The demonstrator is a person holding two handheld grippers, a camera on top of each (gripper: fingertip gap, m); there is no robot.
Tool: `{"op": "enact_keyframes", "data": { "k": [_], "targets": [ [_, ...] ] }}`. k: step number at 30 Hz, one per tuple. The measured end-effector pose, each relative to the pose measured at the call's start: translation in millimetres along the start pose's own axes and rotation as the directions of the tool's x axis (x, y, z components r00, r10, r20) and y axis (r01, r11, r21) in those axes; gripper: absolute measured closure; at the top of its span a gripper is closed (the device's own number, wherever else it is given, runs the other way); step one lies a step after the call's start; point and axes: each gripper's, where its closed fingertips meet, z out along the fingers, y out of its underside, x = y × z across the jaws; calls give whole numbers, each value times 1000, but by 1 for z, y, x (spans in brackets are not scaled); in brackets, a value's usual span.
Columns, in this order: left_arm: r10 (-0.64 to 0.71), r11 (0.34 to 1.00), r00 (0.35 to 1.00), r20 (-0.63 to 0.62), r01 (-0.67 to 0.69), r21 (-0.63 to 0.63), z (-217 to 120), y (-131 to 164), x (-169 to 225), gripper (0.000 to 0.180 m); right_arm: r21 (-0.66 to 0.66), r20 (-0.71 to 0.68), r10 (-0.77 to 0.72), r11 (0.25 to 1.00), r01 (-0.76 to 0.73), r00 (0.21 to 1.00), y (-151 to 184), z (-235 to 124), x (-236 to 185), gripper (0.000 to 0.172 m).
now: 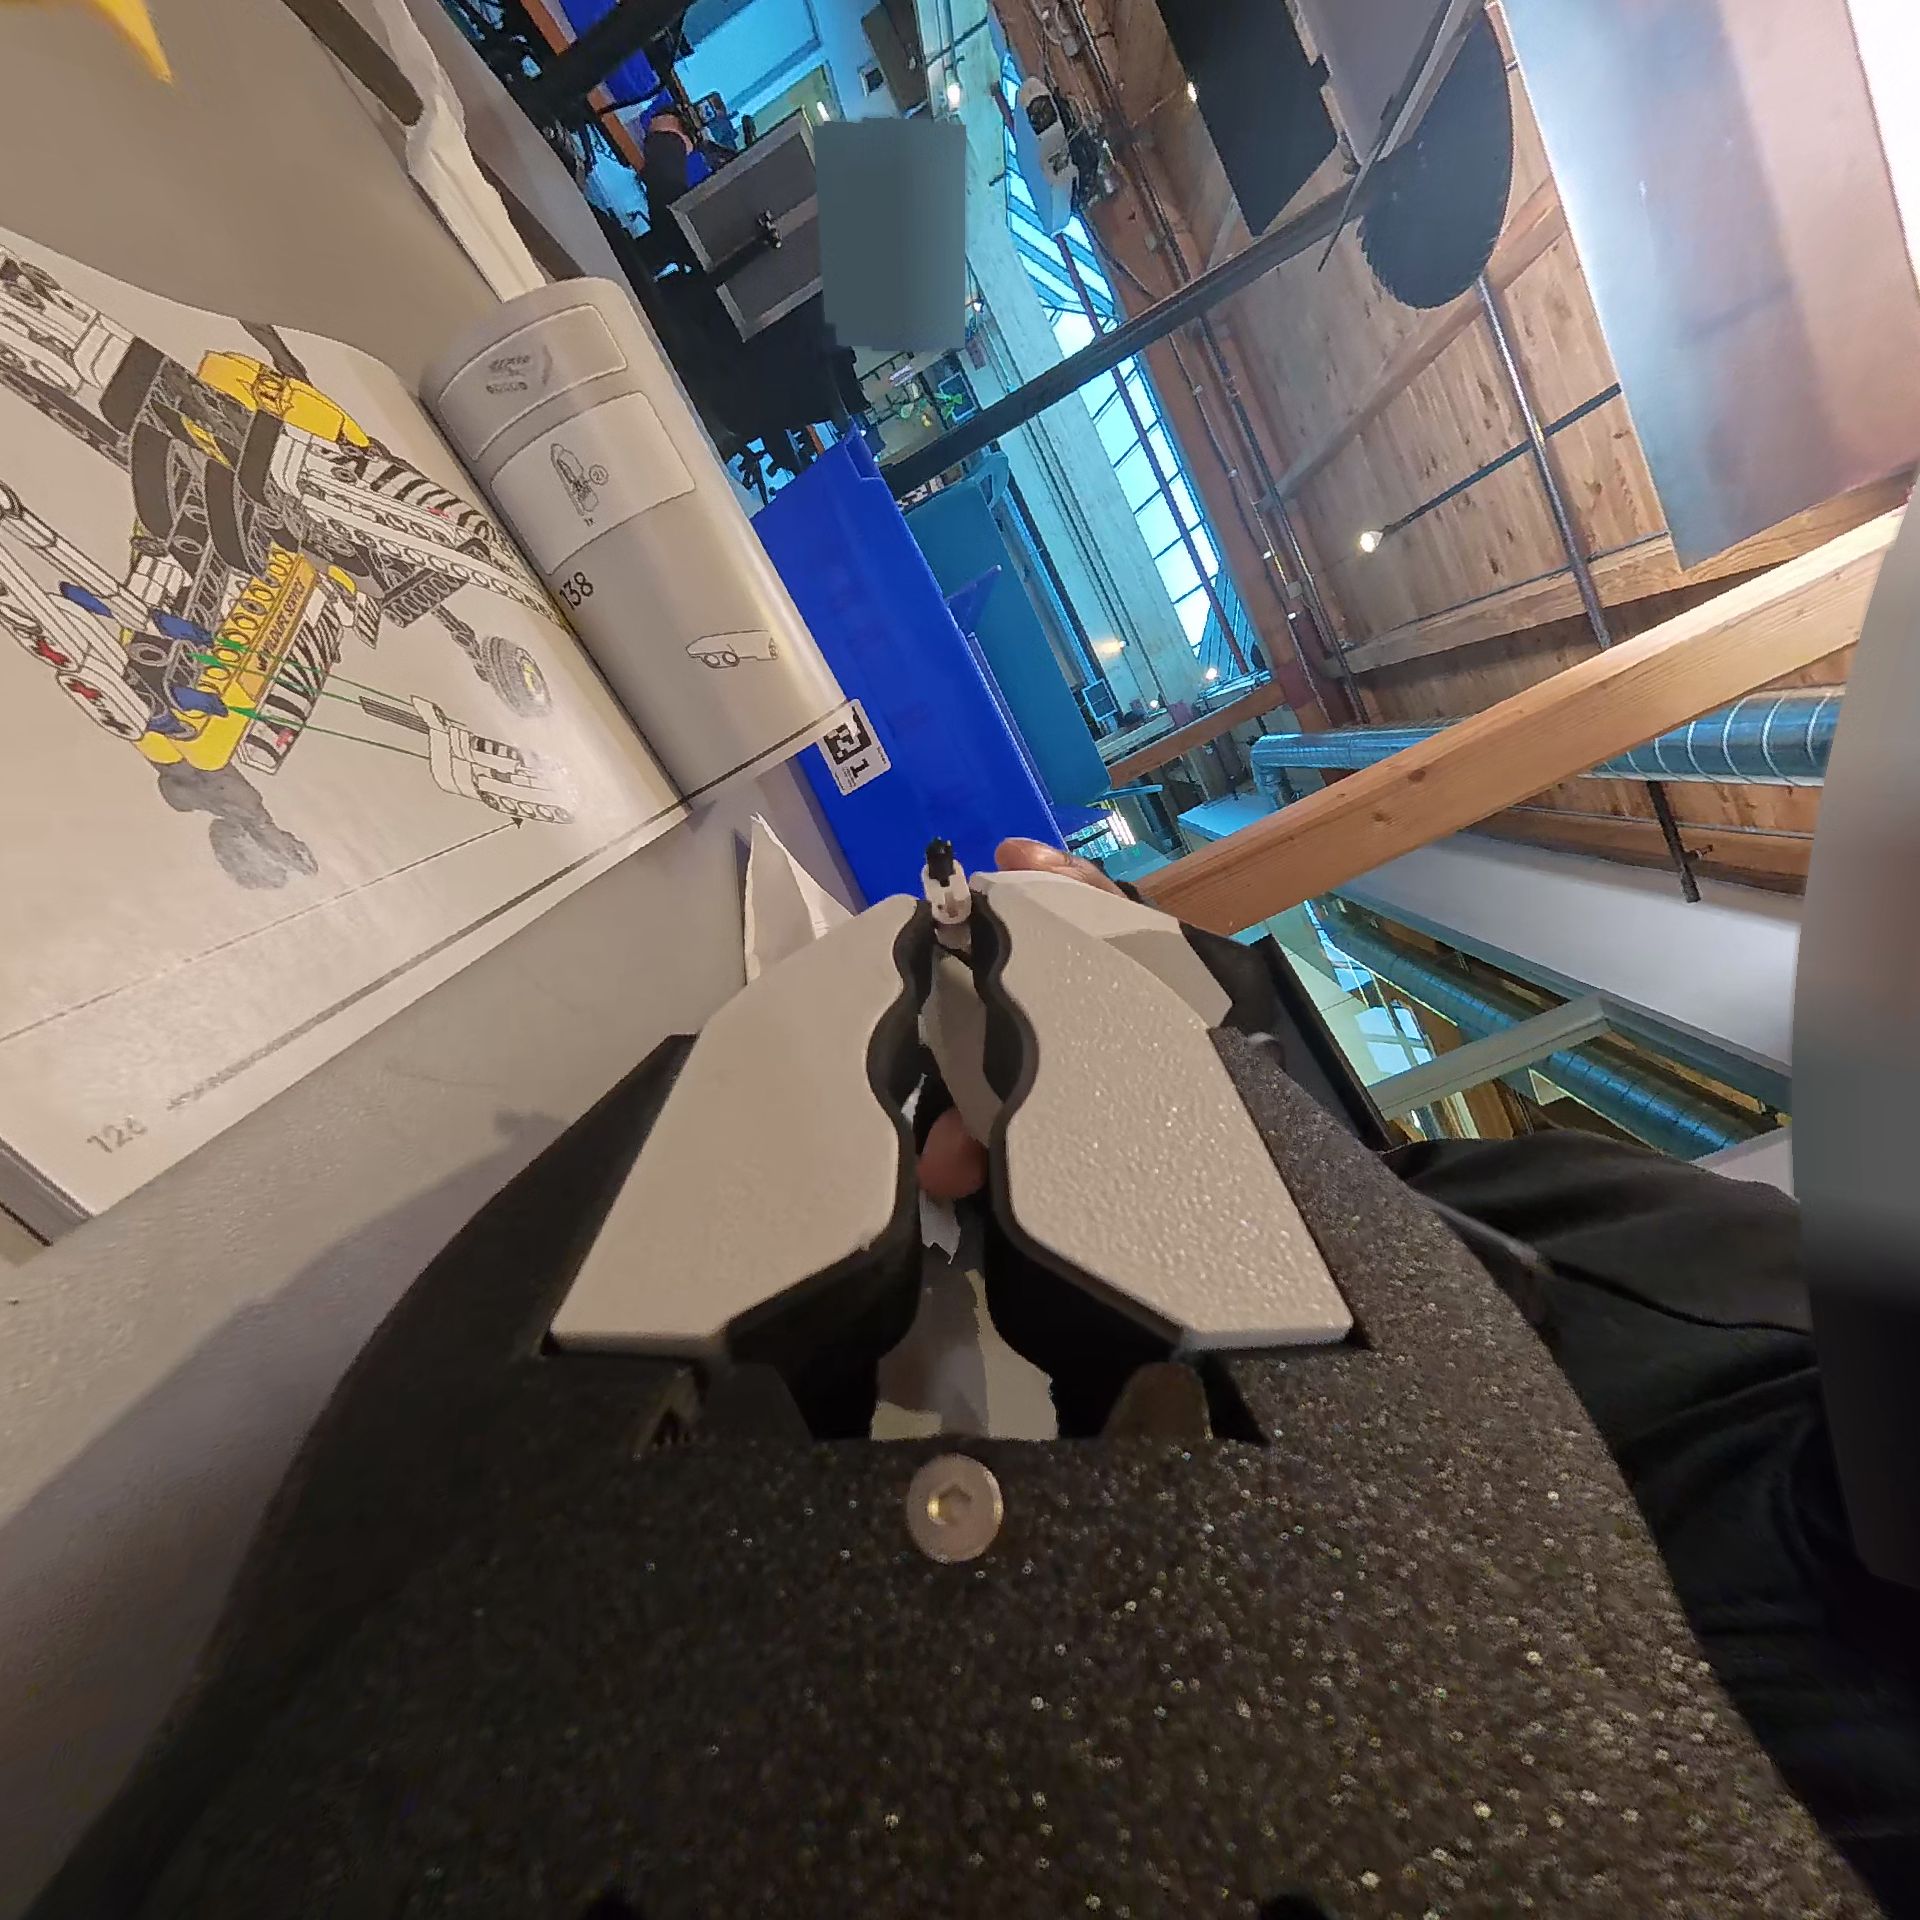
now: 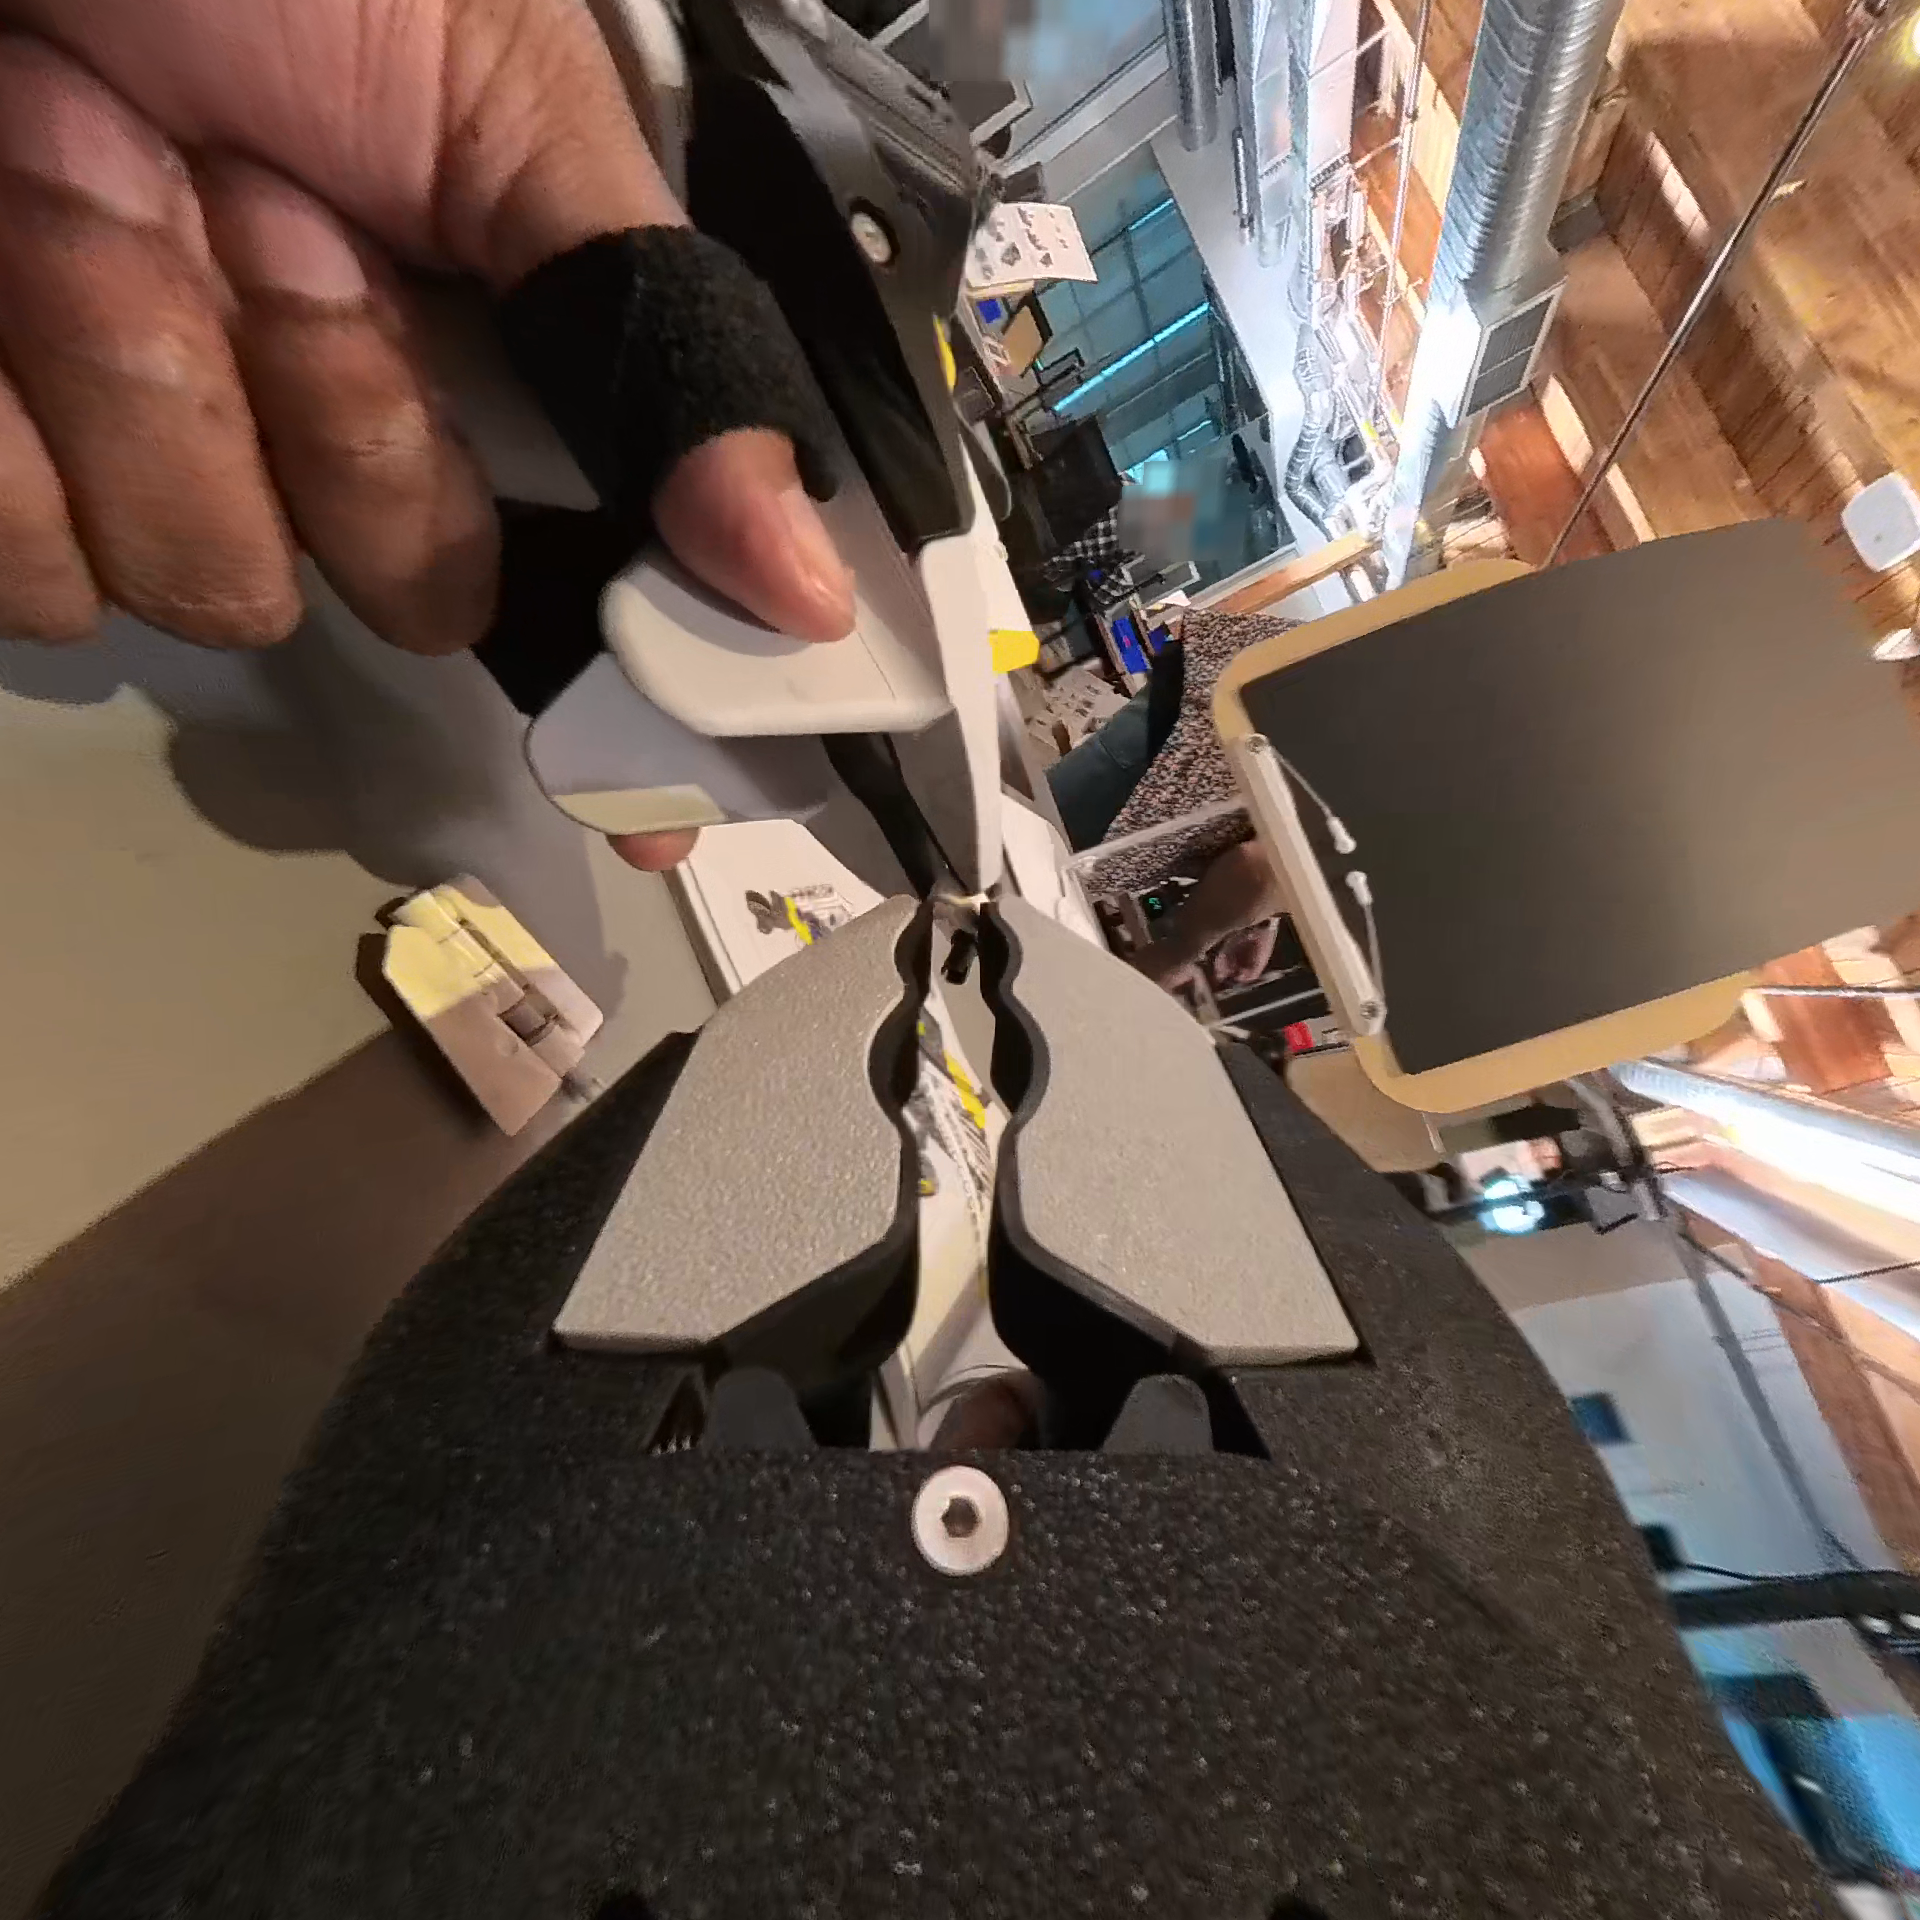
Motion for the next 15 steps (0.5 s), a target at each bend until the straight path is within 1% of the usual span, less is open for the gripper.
{"op": "enact_keyframes", "data": {
  "k": [2, 4, 8, 10, 15],
  "targets": [
    [12, 1000, 1000, -9, -12, -6, 0, 0, 1, 173, 24, 20, 54, 998, -54, 998, -1, -2, 2, 164],
    [19, 1000, 1000, -10, -19, -7, 0, 0, 2, 173, 38, 34, 98, 994, -99, 995, -1, -3, 3, 169],
    [23, 1000, 1000, -17, -24, -16, 1, 0, 3, 173, 53, 29, 83, 995, -84, 996, -1, -5, 4, 169],
    [22, 1000, 999, -33, -23, -12, 1, -1, 5, 173, 55, 29, 98, 994, -99, 995, -1, -6, 4, 168],
    [57, 998, 997, -55, -57, 1, 0, -4, 8, 173, 7, 109, 279, 960, -281, 954, 7, -6, 2, 156]
  ]
}}
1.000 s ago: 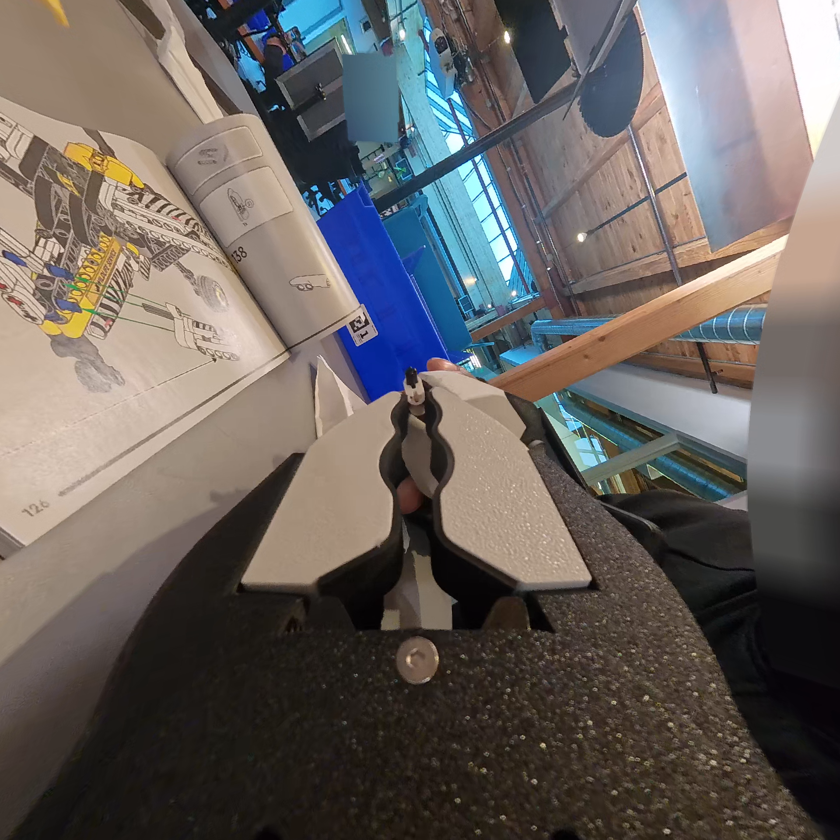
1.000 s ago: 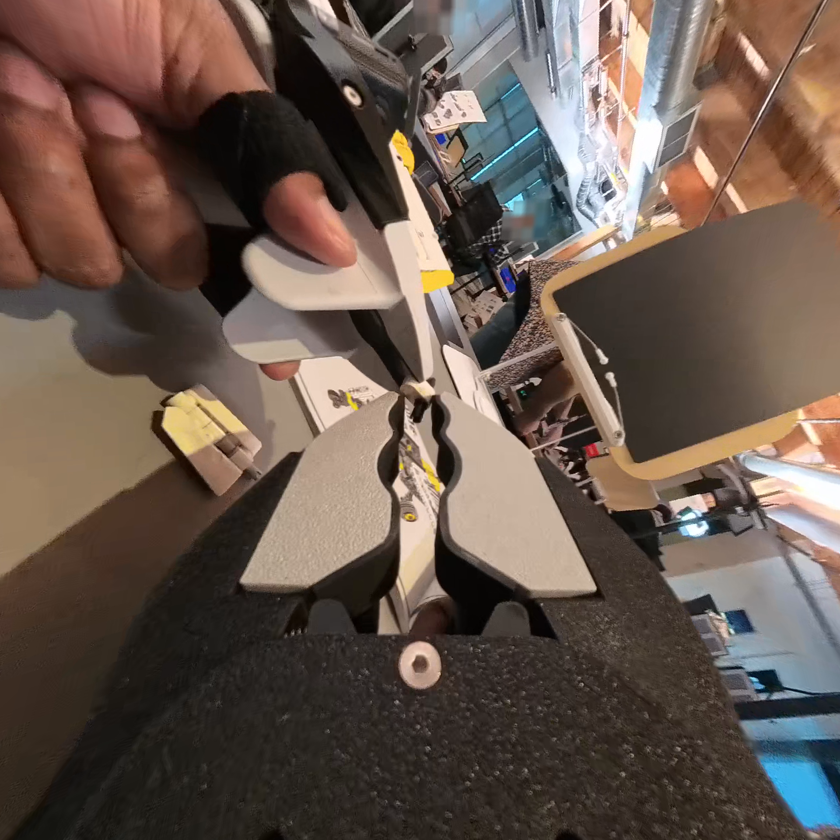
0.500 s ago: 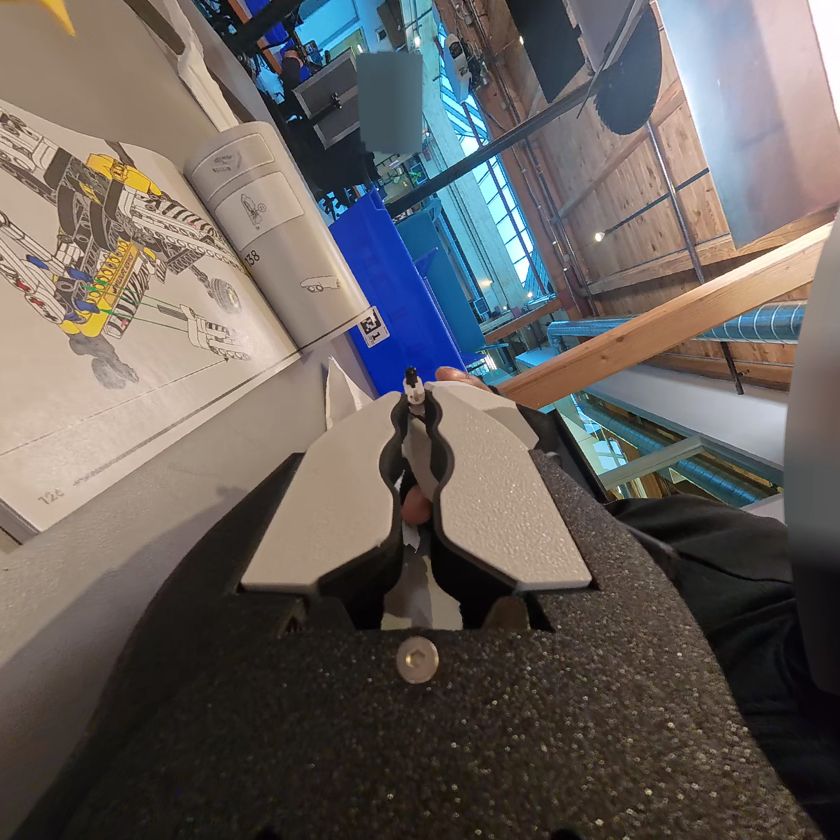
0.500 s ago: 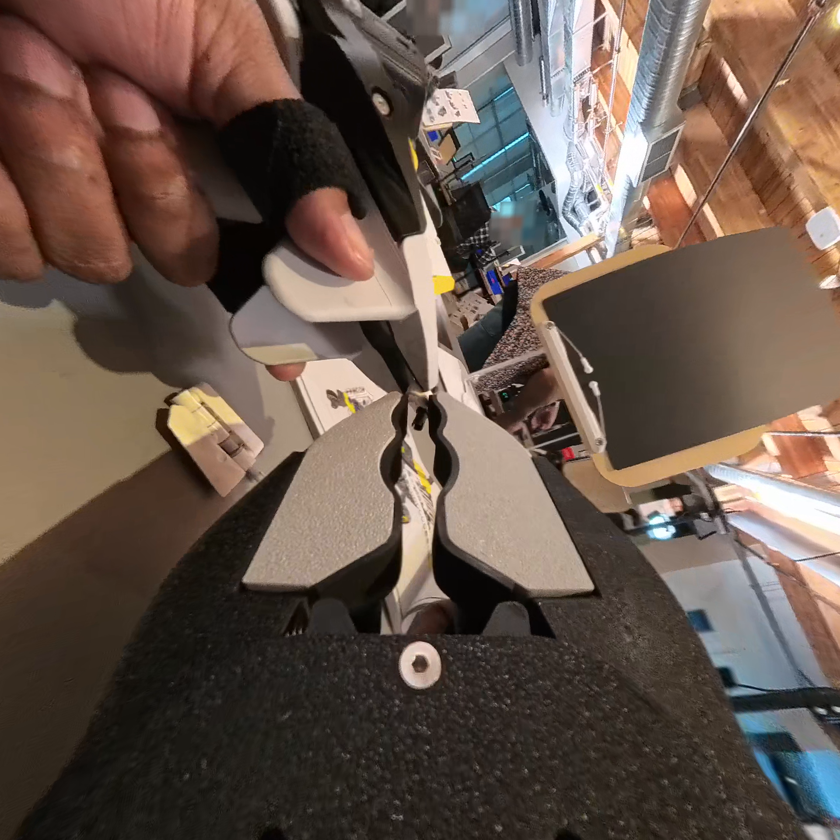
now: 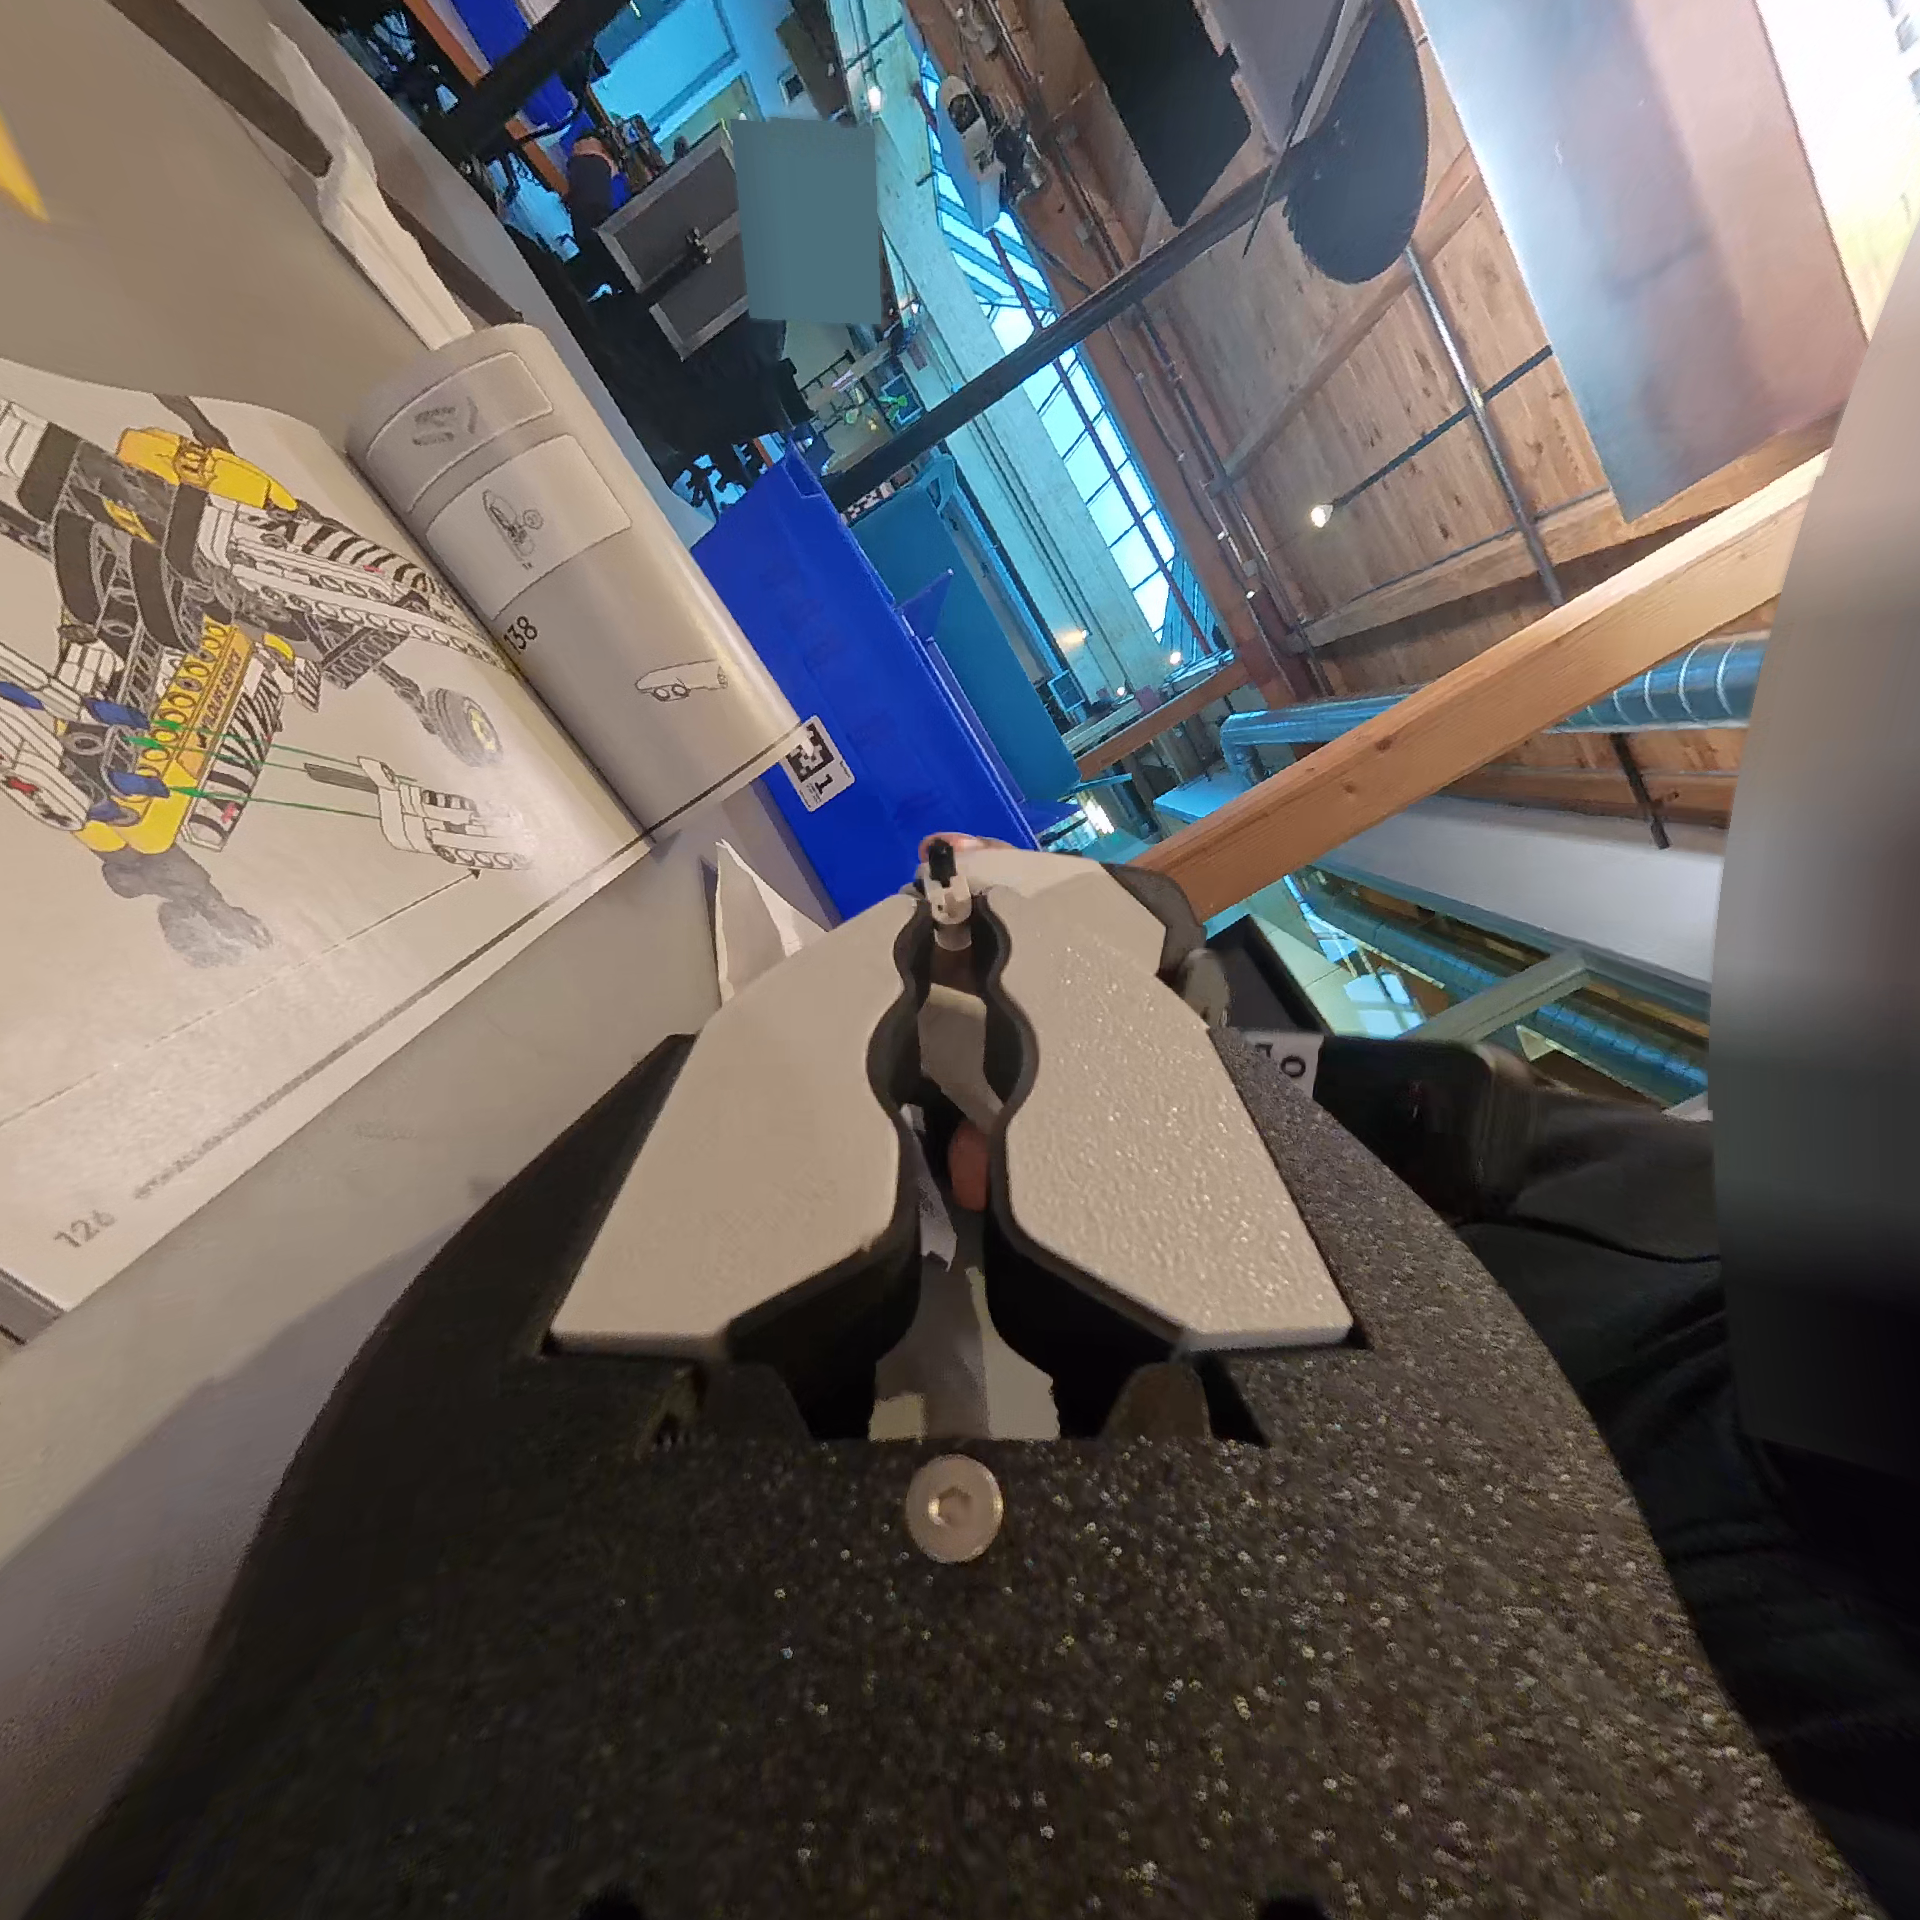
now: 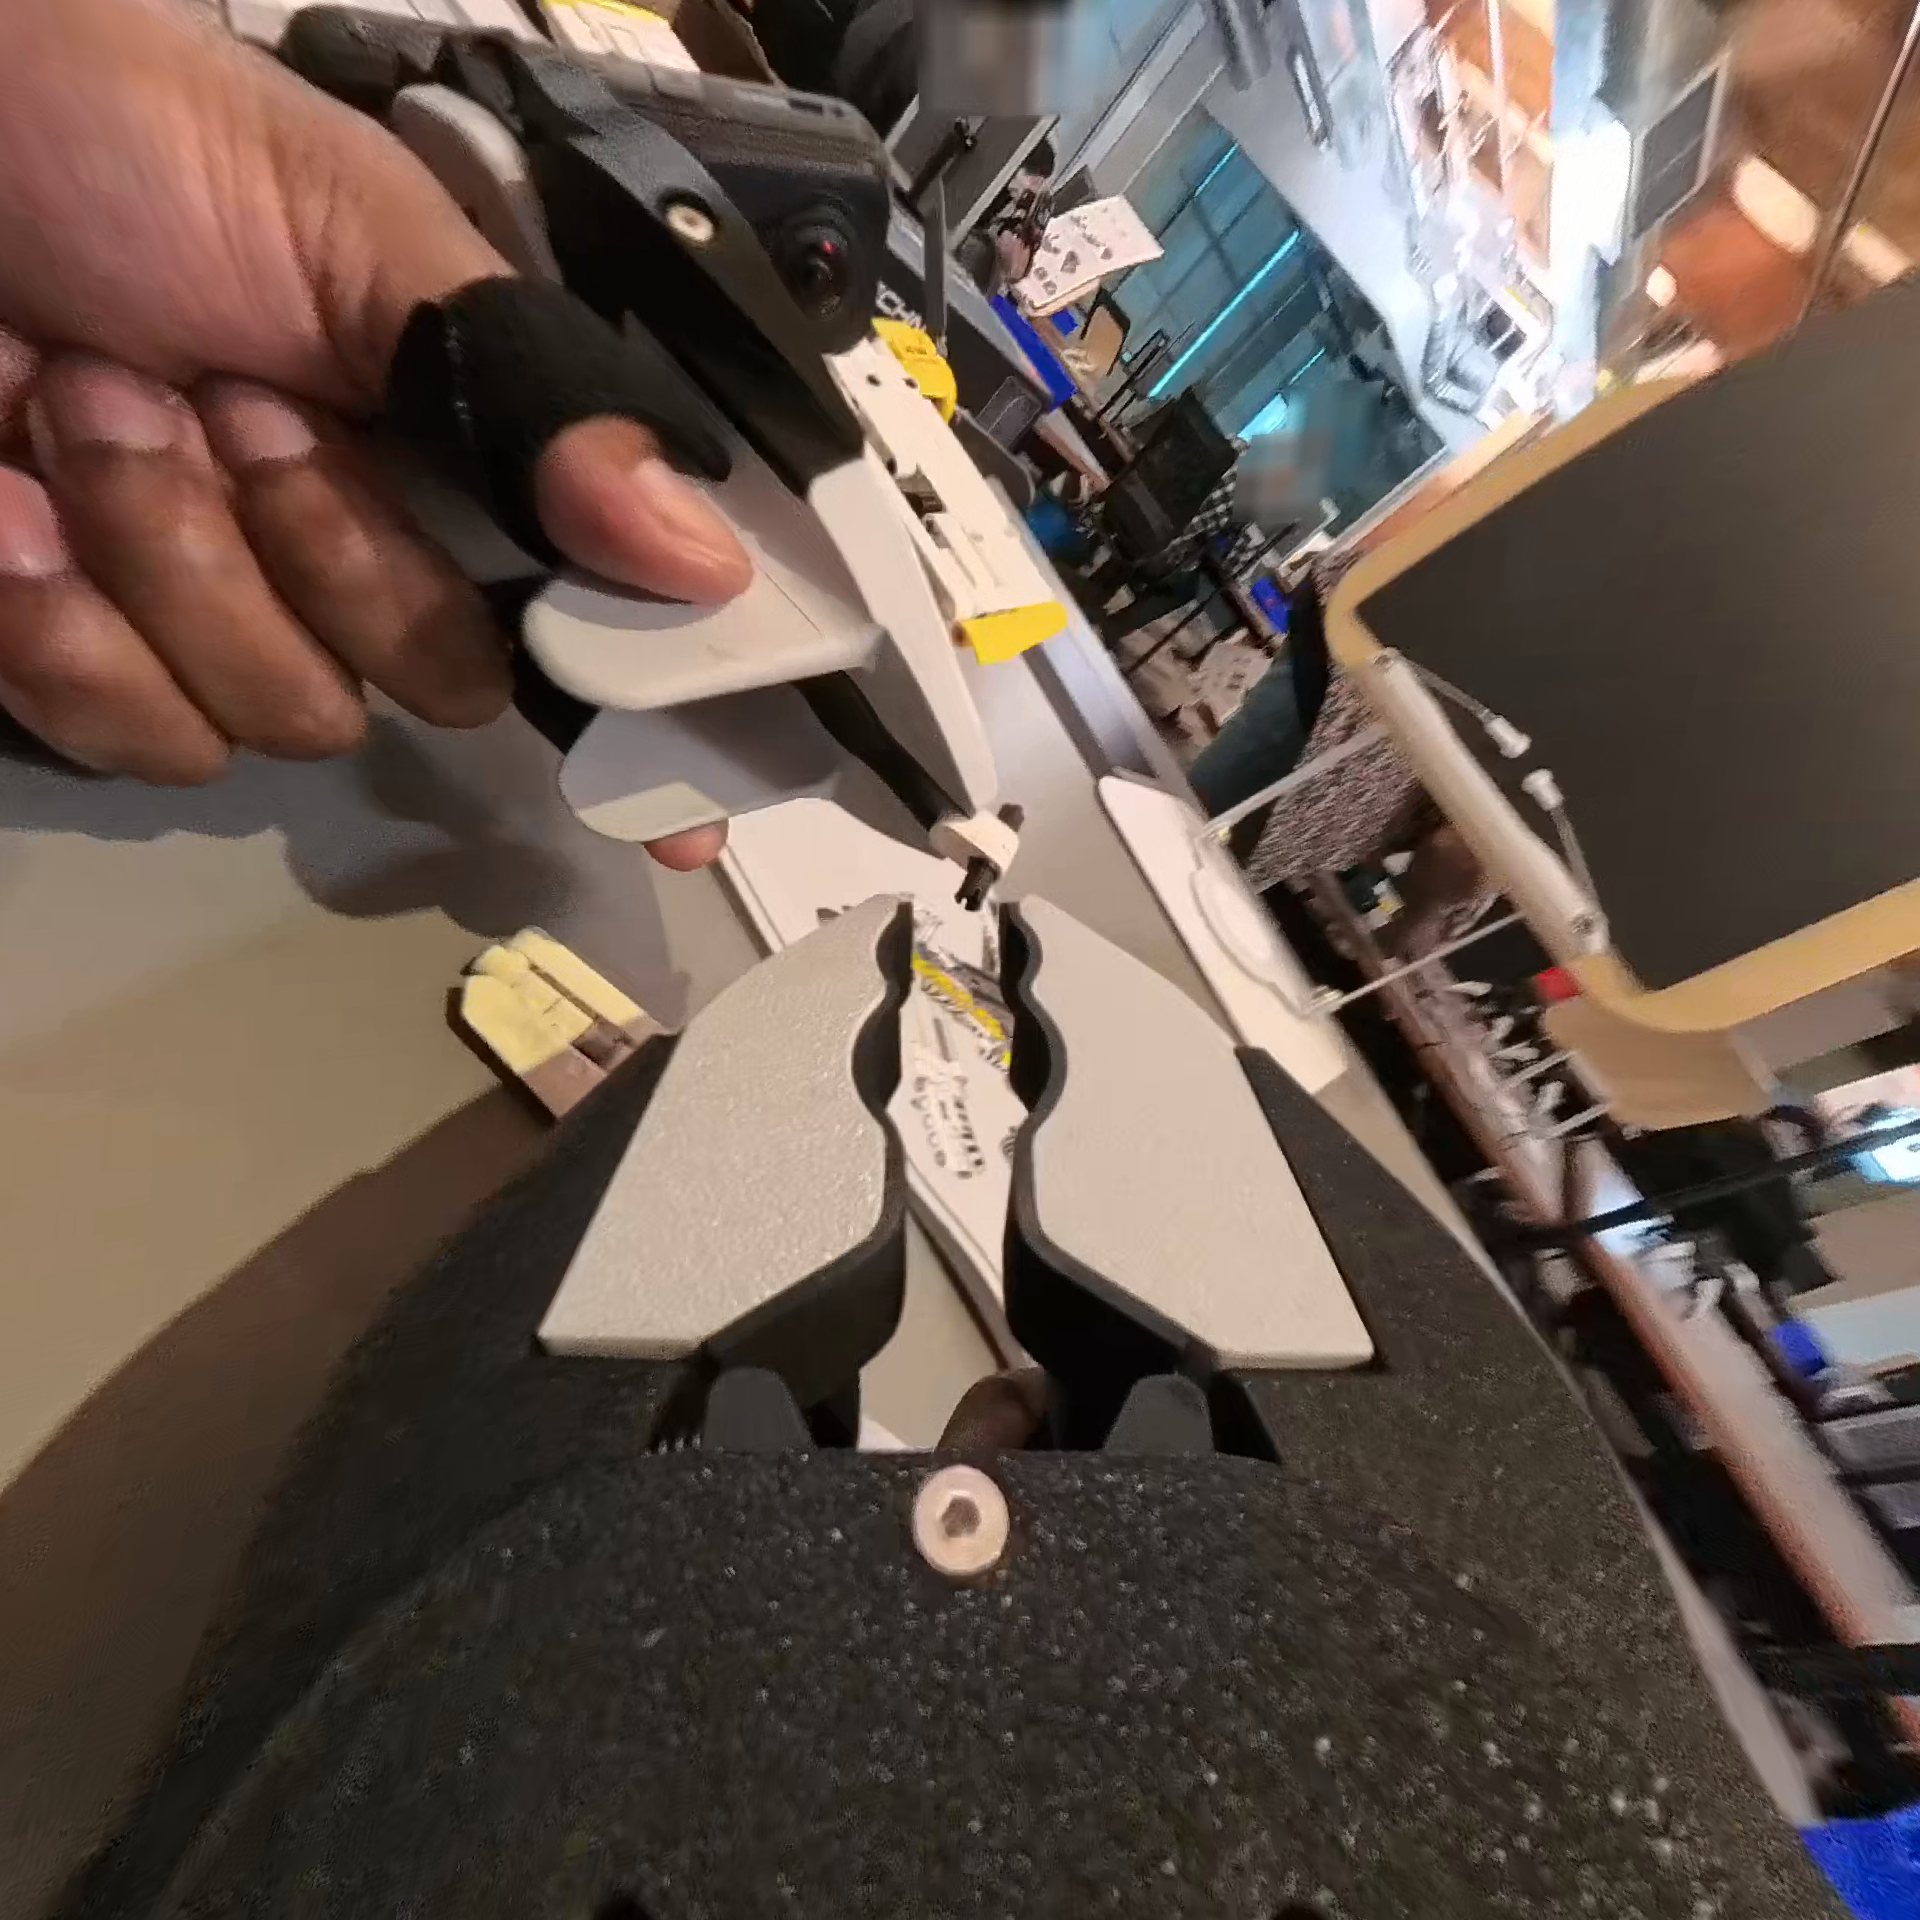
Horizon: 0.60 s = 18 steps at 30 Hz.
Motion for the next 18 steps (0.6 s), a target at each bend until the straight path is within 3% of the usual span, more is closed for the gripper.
{"op": "enact_keyframes", "data": {
  "k": [4, 9, 14, 18],
  "targets": [
    [136, 990, 990, 30, -134, -54, 3, 6, 3, 173, -44, 106, 180, 983, -176, 978, 5, 1, -6, 160],
    [392, 912, 917, 75, -377, -164, 6, 16, 3, 173, -105, 210, 370, 929, -355, 905, 9, -1, -12, 166],
    [477, 861, 877, 64, -451, -237, 8, 23, 1, 173, -137, 224, 380, 924, -357, 898, 13, -5, -13, 167],
    [535, 812, 842, 63, -492, -314, 7, 30, -5, 173, -171, 210, 308, 946, -275, 928, 20, -6, -16, 168]
  ]
}}
